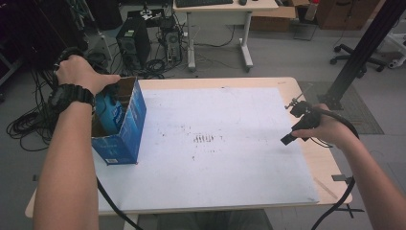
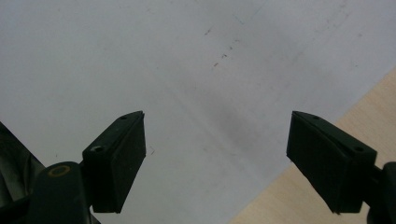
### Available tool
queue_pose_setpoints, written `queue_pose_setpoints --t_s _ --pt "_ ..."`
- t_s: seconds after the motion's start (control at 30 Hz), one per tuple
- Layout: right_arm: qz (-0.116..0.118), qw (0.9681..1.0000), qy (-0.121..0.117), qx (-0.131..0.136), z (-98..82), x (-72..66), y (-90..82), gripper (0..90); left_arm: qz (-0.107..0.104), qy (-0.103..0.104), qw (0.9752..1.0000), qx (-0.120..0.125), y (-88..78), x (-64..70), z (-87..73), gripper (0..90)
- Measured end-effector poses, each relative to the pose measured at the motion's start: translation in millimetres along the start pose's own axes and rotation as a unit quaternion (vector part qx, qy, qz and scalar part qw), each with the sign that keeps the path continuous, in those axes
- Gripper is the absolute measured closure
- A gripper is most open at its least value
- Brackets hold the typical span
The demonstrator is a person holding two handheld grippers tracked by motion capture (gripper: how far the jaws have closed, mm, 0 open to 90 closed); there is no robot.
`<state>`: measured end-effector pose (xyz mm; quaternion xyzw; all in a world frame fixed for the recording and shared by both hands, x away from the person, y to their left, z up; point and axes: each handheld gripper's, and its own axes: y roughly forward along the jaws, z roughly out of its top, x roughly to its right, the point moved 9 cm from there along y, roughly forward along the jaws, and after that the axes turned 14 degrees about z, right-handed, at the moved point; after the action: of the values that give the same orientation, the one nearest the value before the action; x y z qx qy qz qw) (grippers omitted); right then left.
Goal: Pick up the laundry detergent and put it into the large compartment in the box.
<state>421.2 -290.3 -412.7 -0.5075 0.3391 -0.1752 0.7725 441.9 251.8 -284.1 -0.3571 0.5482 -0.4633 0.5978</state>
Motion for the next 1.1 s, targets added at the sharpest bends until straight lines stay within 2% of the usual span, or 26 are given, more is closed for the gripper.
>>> queue_pose_setpoints --t_s 0.53,1.1 --pt "0.000 1.0000 0.000 0.000 -1.9 0.1 0.9 20.3 -0.003 0.006 1.0000 -0.004 17.8 10.4 -2.6 37.7" --pt "0.000 1.0000 0.000 -0.002 -2.4 -0.8 1.4 20.3 -0.006 0.006 0.9999 -0.014 40.8 14.1 -8.0 37.7"
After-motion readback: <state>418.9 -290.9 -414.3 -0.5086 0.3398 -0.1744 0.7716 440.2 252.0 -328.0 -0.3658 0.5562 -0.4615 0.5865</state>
